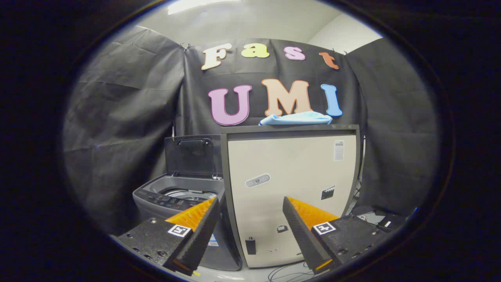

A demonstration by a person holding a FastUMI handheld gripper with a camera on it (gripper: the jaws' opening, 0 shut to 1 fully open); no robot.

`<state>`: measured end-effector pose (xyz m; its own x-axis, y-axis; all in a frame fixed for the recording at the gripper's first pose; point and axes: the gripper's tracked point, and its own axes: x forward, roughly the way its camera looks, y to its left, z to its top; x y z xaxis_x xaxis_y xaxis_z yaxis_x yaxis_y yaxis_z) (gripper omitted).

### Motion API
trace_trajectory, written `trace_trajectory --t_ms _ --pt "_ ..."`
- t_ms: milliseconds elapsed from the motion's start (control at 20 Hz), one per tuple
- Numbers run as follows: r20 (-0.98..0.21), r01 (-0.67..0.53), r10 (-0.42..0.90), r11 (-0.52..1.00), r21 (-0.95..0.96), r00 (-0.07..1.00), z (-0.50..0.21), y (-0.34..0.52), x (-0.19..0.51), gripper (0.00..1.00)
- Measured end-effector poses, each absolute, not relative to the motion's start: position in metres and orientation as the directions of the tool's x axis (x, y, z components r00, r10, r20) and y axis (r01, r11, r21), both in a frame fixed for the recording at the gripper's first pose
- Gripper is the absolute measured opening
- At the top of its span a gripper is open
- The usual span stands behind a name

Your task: Put the clothes into the washing machine and then close the washing machine lid.

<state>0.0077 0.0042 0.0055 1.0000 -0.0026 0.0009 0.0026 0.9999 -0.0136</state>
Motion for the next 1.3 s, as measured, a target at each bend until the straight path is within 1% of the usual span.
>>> trace_trajectory --t_ms 250,500,750,800,1000,1200,1300 --pt "-0.005 -0.003 0.003 1.0 0.002 1.0 0.01 0.008 0.016 0.98" --pt "0.009 0.017 -0.017 0.998 0.059 1.0 0.036 0.0 0.038 0.97" --pt "0.04 0.029 -0.031 0.997 0.065 0.999 0.098 -0.017 0.075 0.97" --pt "0.053 0.036 -0.039 0.998 0.06 0.998 0.112 -0.022 0.081 0.95" --pt "0.085 0.059 -0.063 0.997 0.042 0.994 0.166 -0.036 0.113 0.94" --pt "0.052 0.088 -0.087 0.996 -0.018 0.995 0.198 -0.057 0.167 0.95" --pt "-0.035 0.092 -0.093 0.995 -0.024 0.995 0.192 -0.063 0.201 0.95"
